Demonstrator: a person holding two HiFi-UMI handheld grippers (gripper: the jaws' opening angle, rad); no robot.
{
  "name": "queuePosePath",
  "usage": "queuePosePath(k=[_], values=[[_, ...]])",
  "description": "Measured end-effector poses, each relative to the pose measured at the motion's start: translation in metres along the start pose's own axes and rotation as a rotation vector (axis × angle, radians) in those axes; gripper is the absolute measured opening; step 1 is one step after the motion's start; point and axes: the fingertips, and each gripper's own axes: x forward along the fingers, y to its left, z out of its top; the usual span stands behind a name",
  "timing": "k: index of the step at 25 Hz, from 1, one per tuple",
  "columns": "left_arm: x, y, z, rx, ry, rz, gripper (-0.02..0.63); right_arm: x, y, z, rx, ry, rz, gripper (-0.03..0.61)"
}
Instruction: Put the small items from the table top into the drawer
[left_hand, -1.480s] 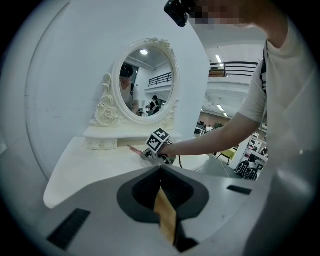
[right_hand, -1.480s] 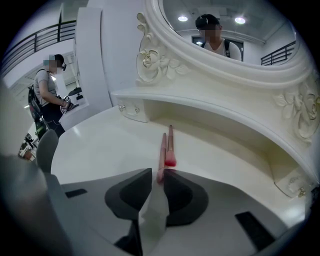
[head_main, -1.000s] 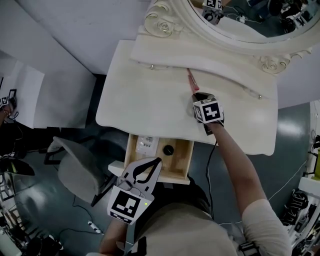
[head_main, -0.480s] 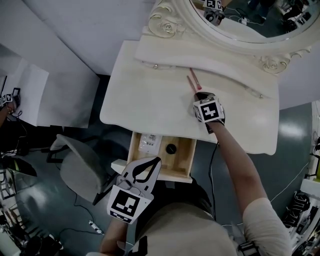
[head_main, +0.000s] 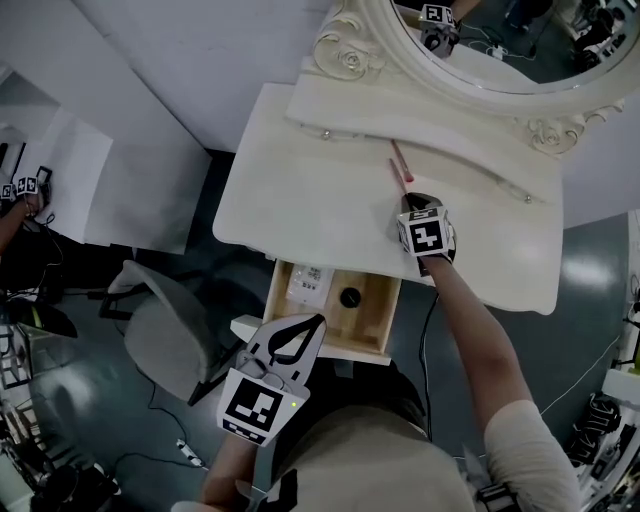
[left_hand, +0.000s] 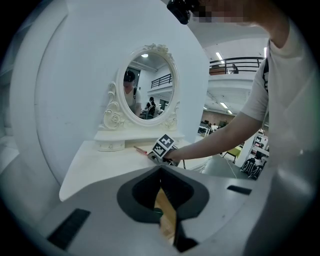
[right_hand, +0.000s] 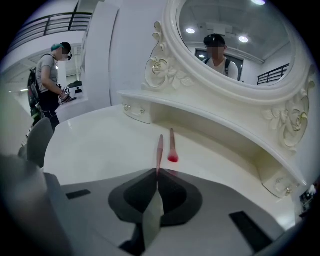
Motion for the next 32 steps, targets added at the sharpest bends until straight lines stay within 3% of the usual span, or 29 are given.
queuePosePath(k=[6, 13, 18, 24, 32], values=[[-0.005, -0.004, 0.0, 0.011, -0.016, -0.008, 0.058, -0.018, 0.002, 0.01, -0.085, -0.027, -0.034, 0.035], [-0.011, -0.007, 0.002, 0.023, -0.024, -0.013, 0.058, -0.032, -0.002, 0.015, -0.097, -0.032, -0.045, 0.035], [-0.019, -0.005, 0.003, 0.036, -0.026, -0.011, 0.058, -0.041, 0.002, 0.016, -0.091, -0.041, -0.038, 0.035], [-0.031, 0.004, 0.006, 0.044, -0.052, 0.012, 0.058, -0.053, 0.013, 0.024, -0.172, -0.033, -0.037, 0.035], [-0.046, 0.013, 0.007, 0.072, -0.063, 0.027, 0.058, -0.073, 0.029, 0.034, -0.197, -0.048, -0.002, 0.035]])
